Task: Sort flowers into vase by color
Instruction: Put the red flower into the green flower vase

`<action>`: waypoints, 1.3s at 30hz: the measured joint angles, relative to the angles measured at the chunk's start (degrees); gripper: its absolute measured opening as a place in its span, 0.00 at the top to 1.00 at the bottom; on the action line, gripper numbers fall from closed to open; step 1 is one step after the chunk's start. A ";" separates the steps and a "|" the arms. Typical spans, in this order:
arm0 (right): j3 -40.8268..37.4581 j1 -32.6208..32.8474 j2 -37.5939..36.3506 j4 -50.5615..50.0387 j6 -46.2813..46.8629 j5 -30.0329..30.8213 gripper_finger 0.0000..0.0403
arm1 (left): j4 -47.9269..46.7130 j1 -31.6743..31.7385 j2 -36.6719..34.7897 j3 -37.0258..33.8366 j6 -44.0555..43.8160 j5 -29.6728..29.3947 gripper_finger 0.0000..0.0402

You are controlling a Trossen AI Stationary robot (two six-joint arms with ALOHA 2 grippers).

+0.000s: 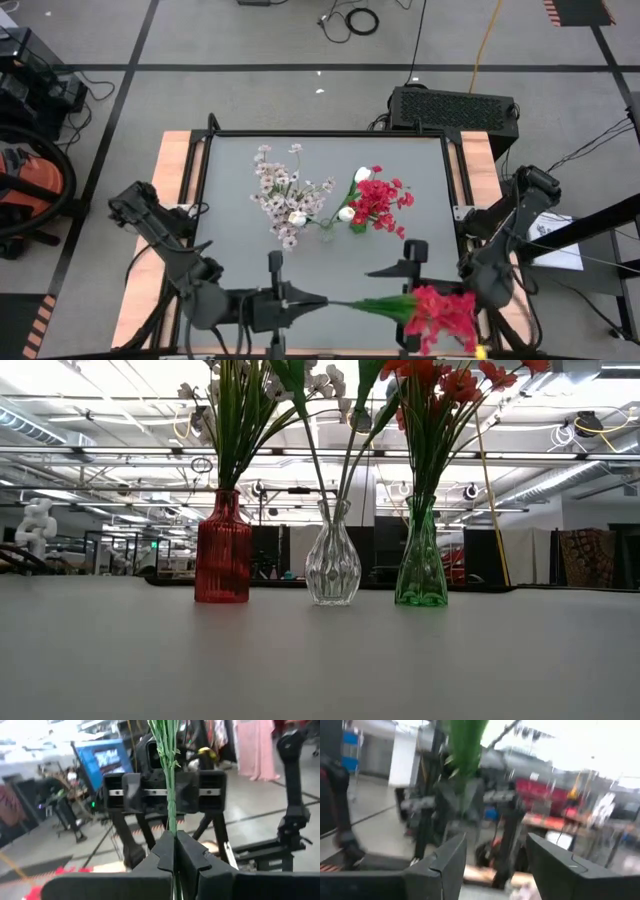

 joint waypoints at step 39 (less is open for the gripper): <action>-18.22 6.74 -18.86 21.08 -15.99 19.89 1.00 | -22.23 -6.54 0.08 -0.52 -7.67 -27.21 0.54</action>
